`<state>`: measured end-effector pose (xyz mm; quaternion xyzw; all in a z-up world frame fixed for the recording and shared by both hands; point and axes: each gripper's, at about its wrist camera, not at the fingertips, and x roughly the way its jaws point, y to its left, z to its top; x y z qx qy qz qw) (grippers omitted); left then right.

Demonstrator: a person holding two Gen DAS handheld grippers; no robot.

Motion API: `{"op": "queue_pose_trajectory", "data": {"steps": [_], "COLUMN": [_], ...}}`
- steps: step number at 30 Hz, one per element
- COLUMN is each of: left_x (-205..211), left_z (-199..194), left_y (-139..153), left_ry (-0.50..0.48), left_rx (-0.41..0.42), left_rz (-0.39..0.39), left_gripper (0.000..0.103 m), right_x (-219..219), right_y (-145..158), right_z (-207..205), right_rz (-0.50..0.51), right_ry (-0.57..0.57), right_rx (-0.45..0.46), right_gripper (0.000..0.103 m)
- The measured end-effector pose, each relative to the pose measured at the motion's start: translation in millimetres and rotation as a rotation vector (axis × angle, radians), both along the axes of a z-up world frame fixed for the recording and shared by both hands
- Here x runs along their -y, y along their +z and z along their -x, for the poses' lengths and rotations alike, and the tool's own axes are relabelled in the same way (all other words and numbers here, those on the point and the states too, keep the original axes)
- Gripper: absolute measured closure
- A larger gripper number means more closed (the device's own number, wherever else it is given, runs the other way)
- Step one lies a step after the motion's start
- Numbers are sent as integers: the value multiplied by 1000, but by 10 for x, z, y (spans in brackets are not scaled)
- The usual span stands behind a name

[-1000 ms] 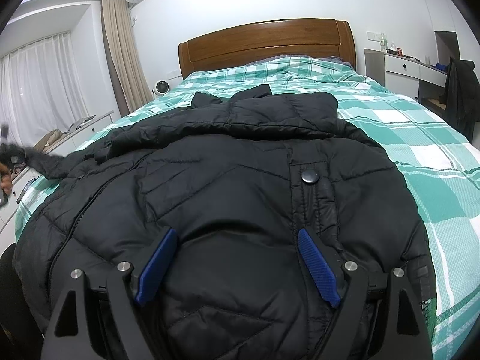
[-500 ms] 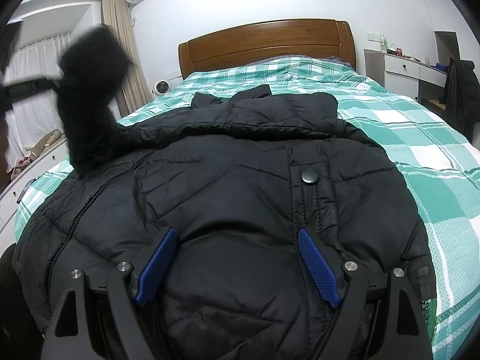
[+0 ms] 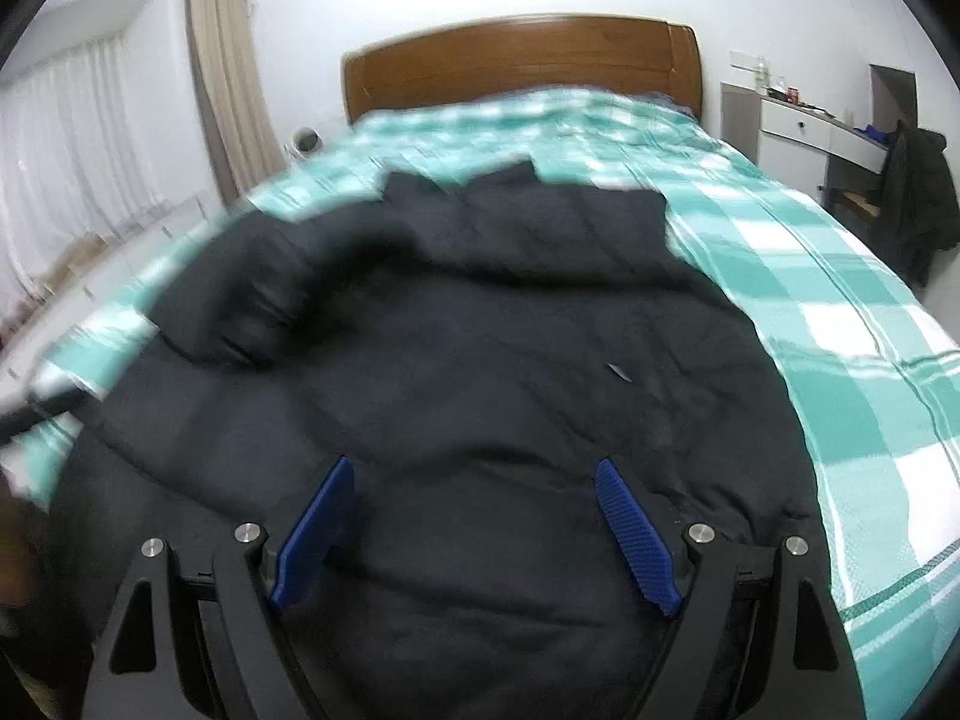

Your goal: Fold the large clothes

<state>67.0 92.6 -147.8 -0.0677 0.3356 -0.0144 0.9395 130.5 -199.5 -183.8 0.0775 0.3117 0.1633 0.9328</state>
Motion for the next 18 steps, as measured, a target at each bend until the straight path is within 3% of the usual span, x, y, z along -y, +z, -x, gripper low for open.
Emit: {"op": "queue_pose_trajectory", "data": {"steps": [3, 5, 11, 15, 16, 18], "left_x": [-48, -41, -62, -143, -134, -118], "left_z": [39, 57, 123, 107, 105, 104], "left_y": [-152, -258, -307, -354, -363, -365], "left_ry": [43, 51, 37, 34, 33, 31], "left_rx": [20, 14, 17, 12, 13, 17], "left_rz": [-55, -69, -72, -44, -43, -43], "left_gripper": [9, 9, 9, 9, 9, 7], "right_x": [-224, -362, -718, -750, -742, -754], "right_y": [263, 319, -1, -9, 46, 171], "right_z": [-183, -434, -1197, -1192, -1152, -1082], "right_rz": [-137, -151, -5, -9, -15, 8], "right_ry": [71, 78, 46, -44, -68, -76], "right_rx": [-14, -46, -204, -216, -206, -174], "right_gripper": [18, 18, 18, 19, 28, 55]}}
